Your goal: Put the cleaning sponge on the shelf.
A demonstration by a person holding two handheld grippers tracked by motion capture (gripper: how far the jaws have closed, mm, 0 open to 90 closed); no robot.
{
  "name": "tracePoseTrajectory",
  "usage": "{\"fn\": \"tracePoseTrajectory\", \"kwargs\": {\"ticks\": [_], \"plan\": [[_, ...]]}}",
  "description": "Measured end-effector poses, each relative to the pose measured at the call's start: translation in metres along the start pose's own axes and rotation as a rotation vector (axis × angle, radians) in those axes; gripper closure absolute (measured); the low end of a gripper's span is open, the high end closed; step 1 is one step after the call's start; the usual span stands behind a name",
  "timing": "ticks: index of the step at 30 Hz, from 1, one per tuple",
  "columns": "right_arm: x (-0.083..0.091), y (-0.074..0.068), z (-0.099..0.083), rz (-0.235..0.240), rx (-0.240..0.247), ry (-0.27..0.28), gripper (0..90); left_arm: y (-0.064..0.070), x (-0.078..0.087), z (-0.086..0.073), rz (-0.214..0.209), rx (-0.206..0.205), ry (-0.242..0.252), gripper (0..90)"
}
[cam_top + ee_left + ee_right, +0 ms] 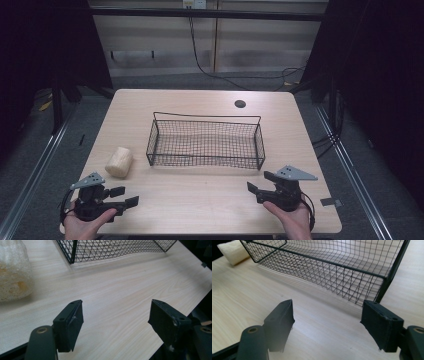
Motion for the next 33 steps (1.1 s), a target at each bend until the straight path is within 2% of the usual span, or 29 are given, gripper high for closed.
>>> {"fn": "tracePoseTrajectory", "kwargs": {"ticks": [1, 2, 3, 4, 7, 8, 11, 14, 19, 22, 25, 28, 33], "plan": [[0.000, 0.000, 0.000, 0.000, 0.000, 0.000, 26.0, 0.000, 0.000, 0.000, 0.000, 0.000, 0.000, 27.3], [0.000, 0.002, -0.002, 0.018, -0.053, -0.024, 26.1, 0.001, 0.000, 0.001, 0.003, 0.002, -0.005, 26.5], [0.000, 0.002, -0.002, 0.018, -0.053, -0.024, 26.1, 0.001, 0.000, 0.001, 0.003, 0.002, -0.005, 26.5], [0.000, 0.003, -0.002, 0.030, -0.056, -0.037, 25.9, 0.003, 0.001, 0.002, 0.016, -0.024, -0.005, 26.6], [0.003, -0.001, 0.001, 0.019, -0.025, -0.028, 25.6, 0.003, 0.004, 0.003, 0.024, -0.038, 0.000, 26.7], [0.004, -0.002, 0.001, 0.023, -0.026, -0.022, 25.7, 0.001, 0.005, 0.003, 0.025, -0.026, 0.003, 26.8], [0.004, -0.004, 0.000, 0.018, -0.025, -0.026, 25.0, 0.000, 0.006, 0.004, 0.024, -0.026, 0.001, 26.8], [0.004, -0.007, 0.000, 0.018, -0.002, -0.032, 24.0, -0.001, 0.008, 0.006, 0.024, -0.015, 0.012, 26.6], [0.006, -0.007, 0.000, 0.025, 0.003, -0.029, 23.4, 0.000, 0.007, 0.011, 0.032, -0.013, 0.014, 27.1], [0.009, -0.006, -0.001, 0.020, 0.002, -0.019, 23.4, 0.001, 0.009, 0.016, 0.029, -0.026, 0.011, 27.0], [0.012, -0.004, -0.001, 0.020, 0.002, -0.011, 23.2, 0.000, 0.014, 0.022, 0.022, -0.025, 0.015, 24.8], [0.011, -0.002, 0.000, 0.019, -0.009, -0.010, 22.9, -0.005, 0.022, 0.028, 0.014, -0.004, 0.024, 23.1], [0.010, -0.004, 0.000, 0.016, -0.004, -0.014, 22.9, -0.010, 0.031, 0.035, 0.021, -0.006, 0.015, 23.2]]}}
Point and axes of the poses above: each handheld gripper's, and its own axes: x roughly backward along the jaws, z roughly out of its top, y roughly to its right, the point moved 1 cm from there along -x, roughly forward along the jaws, and after that the axes turned 2 degrees about x, right-handed, at the moved point
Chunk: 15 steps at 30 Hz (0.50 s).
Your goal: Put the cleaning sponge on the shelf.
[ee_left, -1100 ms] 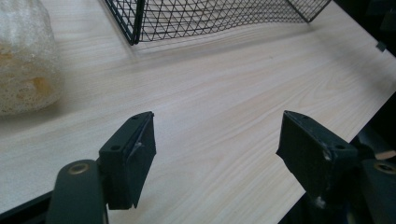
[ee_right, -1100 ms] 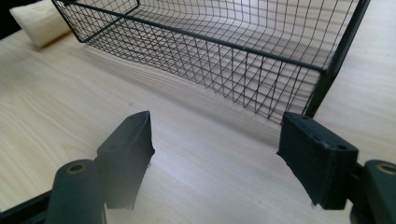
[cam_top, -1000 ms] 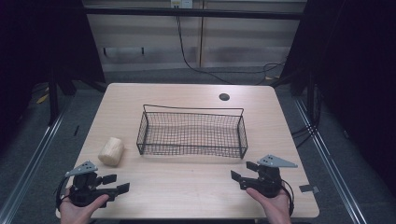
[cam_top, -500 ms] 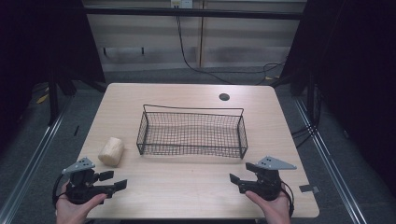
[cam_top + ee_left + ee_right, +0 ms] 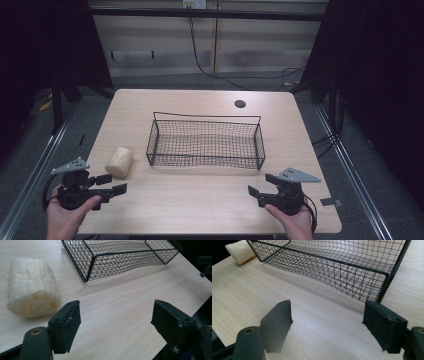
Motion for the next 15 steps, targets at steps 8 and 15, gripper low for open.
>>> {"fn": "tracePoseTrajectory", "kwargs": {"ticks": [8, 15], "plan": [[-0.002, -0.001, -0.001, 0.015, 0.009, -0.012, 22.1, -0.004, 0.010, 0.018, 0.005, -0.022, -0.038, 25.4], [-0.004, -0.002, -0.001, 0.029, 0.011, -0.024, 21.7, -0.008, 0.010, 0.032, 0.001, -0.026, -0.088, 22.1]]}}
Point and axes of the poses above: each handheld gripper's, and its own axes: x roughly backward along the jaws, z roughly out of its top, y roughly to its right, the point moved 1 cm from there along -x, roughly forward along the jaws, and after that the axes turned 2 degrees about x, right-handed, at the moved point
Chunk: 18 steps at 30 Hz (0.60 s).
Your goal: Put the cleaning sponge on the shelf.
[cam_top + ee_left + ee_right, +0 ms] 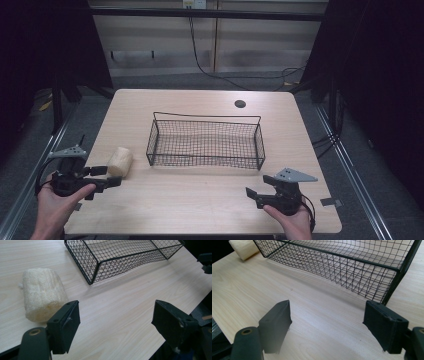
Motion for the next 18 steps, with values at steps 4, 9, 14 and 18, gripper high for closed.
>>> {"fn": "tracePoseTrajectory", "kwargs": {"ticks": [4, 9, 14, 18], "plan": [[-0.001, -0.001, -0.001, 0.001, -0.001, -0.007, 22.0, -0.005, -0.001, 0.007, -0.011, 0.006, -0.035, 22.1], [-0.002, -0.001, 0.000, 0.001, -0.003, -0.013, 22.0, -0.008, 0.001, 0.015, -0.001, -0.008, -0.069, 22.9], [-0.003, -0.001, -0.001, 0.005, -0.008, -0.016, 22.0, -0.014, -0.004, 0.025, 0.035, -0.012, -0.141, 24.8], [-0.003, -0.001, -0.002, 0.005, -0.002, -0.022, 22.0, -0.017, -0.009, 0.034, 0.065, -0.011, -0.194, 23.8]]}}
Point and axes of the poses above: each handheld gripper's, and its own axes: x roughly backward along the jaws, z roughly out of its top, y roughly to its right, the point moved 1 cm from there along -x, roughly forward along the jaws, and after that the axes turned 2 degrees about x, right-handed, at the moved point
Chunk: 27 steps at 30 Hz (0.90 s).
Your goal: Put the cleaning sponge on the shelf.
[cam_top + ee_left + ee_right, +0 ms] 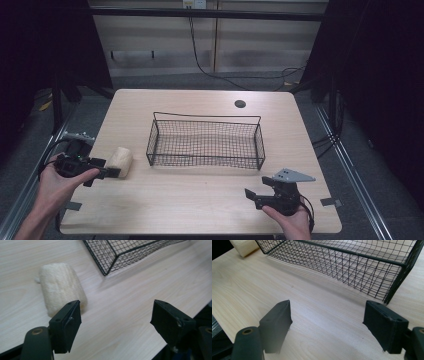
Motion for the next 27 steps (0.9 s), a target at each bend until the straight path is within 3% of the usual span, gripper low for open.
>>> {"fn": "tracePoseTrajectory", "kwargs": {"ticks": [3, 4, 11, 16, 18, 27], "plan": [[0.000, 0.000, 0.000, 0.002, 0.001, -0.004, 22.0, -0.003, -0.001, 0.008, 0.016, 0.018, -0.030, 21.9], [0.000, 0.000, 0.000, 0.004, 0.004, -0.007, 22.0, -0.006, -0.002, 0.013, 0.040, 0.028, -0.038, 21.0], [0.000, 0.000, -0.001, 0.006, 0.005, -0.014, 22.0, -0.013, -0.008, 0.023, 0.052, 0.030, -0.094, 18.3], [-0.001, 0.000, -0.001, 0.006, 0.006, -0.017, 21.9, -0.026, -0.015, 0.028, 0.081, 0.071, -0.141, 20.4], [-0.001, 0.000, -0.001, 0.007, 0.004, -0.020, 21.9, -0.029, -0.015, 0.030, 0.083, 0.062, -0.158, 20.9], [-0.002, 0.001, -0.001, 0.010, 0.003, -0.024, 21.5, -0.036, -0.020, 0.037, 0.096, 0.089, -0.180, 21.5]]}}
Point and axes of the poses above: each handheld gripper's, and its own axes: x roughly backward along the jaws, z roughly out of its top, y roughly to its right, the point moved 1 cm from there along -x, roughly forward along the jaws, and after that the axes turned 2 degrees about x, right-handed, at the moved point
